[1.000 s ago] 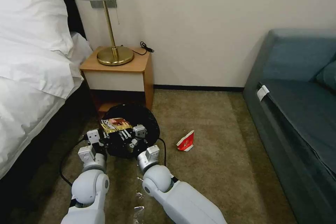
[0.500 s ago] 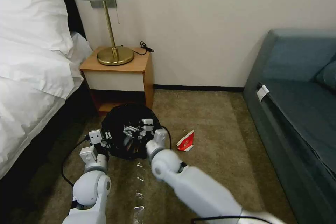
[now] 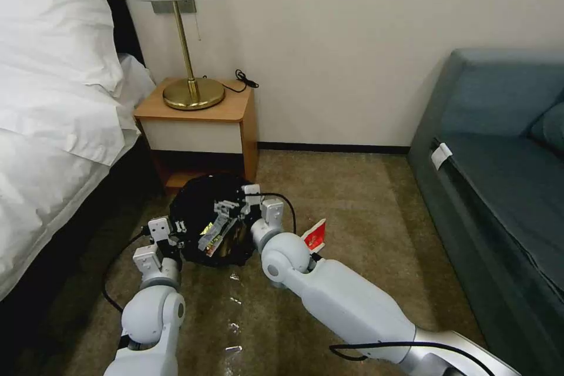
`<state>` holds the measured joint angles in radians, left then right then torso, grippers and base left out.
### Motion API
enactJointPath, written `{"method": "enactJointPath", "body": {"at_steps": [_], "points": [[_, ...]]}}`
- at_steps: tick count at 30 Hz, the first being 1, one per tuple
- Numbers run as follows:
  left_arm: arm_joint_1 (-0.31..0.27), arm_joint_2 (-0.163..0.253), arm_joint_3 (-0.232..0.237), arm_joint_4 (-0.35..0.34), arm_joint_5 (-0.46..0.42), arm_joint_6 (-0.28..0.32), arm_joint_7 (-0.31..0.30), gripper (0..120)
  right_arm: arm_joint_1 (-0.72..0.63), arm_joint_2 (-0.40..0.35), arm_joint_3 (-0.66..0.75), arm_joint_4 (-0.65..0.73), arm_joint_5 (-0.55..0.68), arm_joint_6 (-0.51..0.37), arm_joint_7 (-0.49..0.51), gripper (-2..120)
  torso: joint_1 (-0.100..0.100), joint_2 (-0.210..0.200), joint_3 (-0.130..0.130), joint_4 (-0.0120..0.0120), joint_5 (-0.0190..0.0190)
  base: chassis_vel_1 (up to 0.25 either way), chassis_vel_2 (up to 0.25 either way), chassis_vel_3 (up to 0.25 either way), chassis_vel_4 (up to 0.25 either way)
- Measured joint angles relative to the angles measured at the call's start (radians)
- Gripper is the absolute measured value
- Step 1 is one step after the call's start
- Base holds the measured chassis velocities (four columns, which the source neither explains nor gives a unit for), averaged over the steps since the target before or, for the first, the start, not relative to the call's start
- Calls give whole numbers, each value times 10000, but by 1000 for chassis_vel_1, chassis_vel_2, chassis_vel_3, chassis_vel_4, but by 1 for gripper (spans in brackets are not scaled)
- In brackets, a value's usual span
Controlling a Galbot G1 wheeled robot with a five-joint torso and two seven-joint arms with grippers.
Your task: Pick up the trash bin, then pick up the garbage on the floor and place it into the trash bin.
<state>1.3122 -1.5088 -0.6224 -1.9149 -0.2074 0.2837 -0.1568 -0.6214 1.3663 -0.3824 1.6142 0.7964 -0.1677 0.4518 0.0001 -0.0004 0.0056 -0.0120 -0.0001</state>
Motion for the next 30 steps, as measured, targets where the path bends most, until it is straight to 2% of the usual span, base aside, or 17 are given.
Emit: {"method": "enactJointPath", "body": {"at_steps": [7,9,17,19,20,22,25,27,30], "points": [[-3,39,-115,68,-25,-25,31,4,-191,50,959,-30,-622,67,-41,100,0,0,0,0,0,0,0,0,0],[17,103,-237,67,-94,-48,51,4,-333,91,1577,-480,-905,42,39,100,0,0,0,-1,0,0,0,0,0],[62,269,-561,10,-262,-58,115,4,-296,304,2361,-2106,-1253,-267,386,100,1,0,1,-1,1,0,0,0,0],[78,302,-639,-37,-285,-59,127,4,-187,595,2783,-3250,-1068,-715,474,100,0,0,1,0,-3,0,0,0,0],[78,302,-639,-37,-285,-59,127,4,-187,595,2783,-3250,-1068,-715,474,100,0,0,1,0,-3,0,0,0,0],[86,302,-614,-88,-280,-59,123,4,-143,882,3074,-4080,-1067,-1040,514,100,0,0,1,0,1,0,0,0,0],[96,295,-591,-110,-269,-59,117,4,-126,1006,3226,-4372,-1073,-1251,534,100,0,0,1,0,-1,0,0,0,0],[142,250,-523,-130,-183,-59,97,4,-126,1166,3493,-4745,-1100,-1800,616,100,0,0,0,0,-1,0,0,0,0],[156,228,-491,-135,-153,-59,89,4,-126,1204,3554,-4823,-1119,-1965,678,100,1,0,0,0,-1,0,0,0,0]]}}
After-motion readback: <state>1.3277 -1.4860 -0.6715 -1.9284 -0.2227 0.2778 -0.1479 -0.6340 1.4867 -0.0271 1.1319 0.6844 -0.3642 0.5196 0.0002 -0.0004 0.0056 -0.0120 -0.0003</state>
